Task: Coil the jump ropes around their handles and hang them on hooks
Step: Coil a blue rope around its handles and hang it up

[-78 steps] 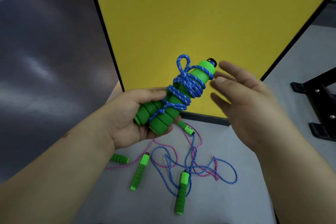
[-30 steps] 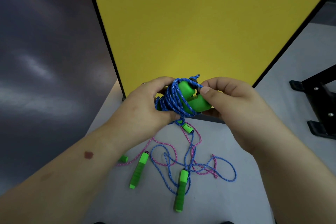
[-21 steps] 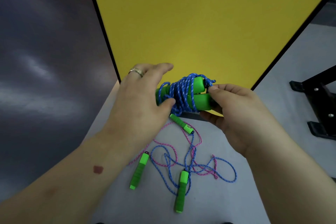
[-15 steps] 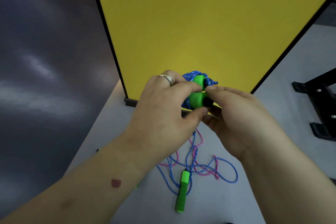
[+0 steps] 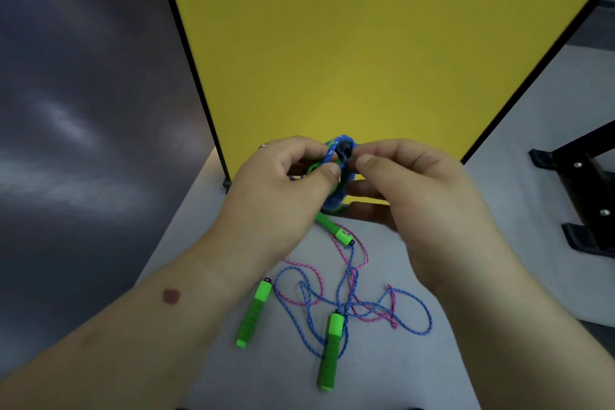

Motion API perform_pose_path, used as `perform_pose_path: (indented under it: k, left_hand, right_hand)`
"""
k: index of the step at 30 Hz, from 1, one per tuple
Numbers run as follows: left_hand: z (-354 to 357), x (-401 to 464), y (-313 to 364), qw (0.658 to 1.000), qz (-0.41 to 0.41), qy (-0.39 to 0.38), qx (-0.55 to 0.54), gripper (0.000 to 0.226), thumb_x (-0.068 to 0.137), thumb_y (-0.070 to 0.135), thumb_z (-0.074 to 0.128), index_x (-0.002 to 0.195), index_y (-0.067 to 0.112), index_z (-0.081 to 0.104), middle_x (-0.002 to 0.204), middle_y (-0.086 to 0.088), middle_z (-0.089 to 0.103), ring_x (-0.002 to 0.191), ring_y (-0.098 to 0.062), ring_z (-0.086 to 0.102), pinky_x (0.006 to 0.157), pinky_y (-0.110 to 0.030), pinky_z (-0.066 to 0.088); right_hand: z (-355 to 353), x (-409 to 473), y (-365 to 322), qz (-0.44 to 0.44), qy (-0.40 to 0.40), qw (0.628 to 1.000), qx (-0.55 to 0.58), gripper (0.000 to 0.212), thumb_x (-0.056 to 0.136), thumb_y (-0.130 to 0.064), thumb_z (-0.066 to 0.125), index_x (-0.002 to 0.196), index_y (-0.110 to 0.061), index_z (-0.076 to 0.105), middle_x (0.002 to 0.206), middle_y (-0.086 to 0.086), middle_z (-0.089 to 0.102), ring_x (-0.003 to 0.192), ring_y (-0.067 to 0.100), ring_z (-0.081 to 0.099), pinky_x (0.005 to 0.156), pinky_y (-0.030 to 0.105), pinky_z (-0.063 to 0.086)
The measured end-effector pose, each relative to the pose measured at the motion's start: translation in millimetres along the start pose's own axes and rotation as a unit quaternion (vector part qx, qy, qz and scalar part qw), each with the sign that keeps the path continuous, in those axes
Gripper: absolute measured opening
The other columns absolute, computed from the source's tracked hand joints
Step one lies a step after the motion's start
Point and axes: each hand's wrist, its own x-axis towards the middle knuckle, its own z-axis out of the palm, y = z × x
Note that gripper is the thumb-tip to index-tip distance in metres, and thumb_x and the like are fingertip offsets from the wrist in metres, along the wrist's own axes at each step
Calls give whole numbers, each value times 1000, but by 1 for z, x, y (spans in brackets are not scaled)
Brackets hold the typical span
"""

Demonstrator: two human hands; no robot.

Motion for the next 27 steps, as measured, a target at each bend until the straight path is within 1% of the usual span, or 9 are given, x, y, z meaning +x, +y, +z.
perform_pose_path:
  k: [2, 3, 5, 7, 9, 11, 15, 20, 27]
  left_hand:
    - [-3, 1, 0, 999, -30, -29, -29, 13, 85, 23, 62, 85, 23, 75, 75, -4, 71, 70, -12, 61, 66, -25, 47]
    - [-4, 2, 0, 998, -37, -37, -29, 15, 85, 21, 58, 81, 21, 73, 69, -4, 64, 64, -11, 54, 58, -23, 41]
    - [-6, 2, 0, 998, -27, -54, -3, 16, 86, 20, 56, 77, 21, 69, 67, 3, 57, 59, -7, 48, 53, -19, 37]
    - [-7, 2, 1, 996, 3, -72, 50, 18, 90, 21, 57, 76, 24, 68, 74, 10, 60, 66, -3, 51, 60, -17, 38]
    - [-7, 0, 3, 992, 31, -70, 96, 20, 93, 16, 58, 78, 25, 68, 83, 9, 60, 80, -1, 54, 65, -13, 37]
    - [-7, -3, 4, 989, 55, -58, 125, 21, 94, 15, 58, 81, 27, 68, 87, 9, 60, 88, 0, 55, 68, -8, 37]
    - [-7, -5, 3, 987, 77, -22, 142, 16, 94, 20, 62, 85, 30, 70, 87, 14, 63, 90, 5, 56, 70, -6, 37]
    - [-8, -4, 6, 982, 107, 11, 155, 10, 91, 24, 68, 85, 30, 72, 79, 15, 64, 73, 4, 57, 63, -9, 37]
    - [-18, 6, 13, 978, 127, 11, 166, 12, 90, 23, 70, 86, 32, 77, 81, 22, 69, 86, 7, 62, 69, -4, 40]
  right_hand:
    - [-7, 3, 1, -81, 36, 988, -128, 14, 93, -15, 67, 95, -28, 74, 83, -11, 71, 68, 4, 63, 62, 21, 55]
    - [-11, 4, 2, -110, 37, 978, -176, 17, 92, -21, 68, 102, -34, 73, 90, -14, 67, 71, 1, 59, 62, 16, 48]
    - [-15, 8, 5, -117, 0, 967, -228, 21, 92, -31, 68, 111, -40, 72, 102, -17, 64, 88, 0, 61, 74, 17, 45]
    - [-18, 11, 8, -74, -69, 969, -227, 20, 87, -42, 66, 104, -39, 76, 101, -14, 71, 99, 13, 69, 86, 36, 56]
    - [-20, 13, 10, -42, -124, 969, -209, 24, 81, -45, 62, 95, -35, 79, 96, 11, 77, 96, 45, 69, 86, 62, 57]
    - [-22, 14, 10, -41, -142, 968, -202, 22, 80, -42, 64, 91, -31, 79, 94, 22, 75, 98, 55, 64, 83, 71, 53]
    - [-26, 15, 10, -56, -135, 966, -211, 20, 80, -44, 67, 90, -30, 77, 85, 9, 78, 92, 47, 69, 81, 67, 56]
    - [-21, 14, 12, -85, -99, 968, -216, 10, 93, -36, 64, 89, -33, 73, 77, 6, 76, 84, 41, 72, 79, 62, 58]
    - [-13, 14, 5, -128, -68, 963, -228, 12, 97, -27, 65, 87, -31, 72, 78, 3, 75, 81, 32, 73, 77, 56, 60]
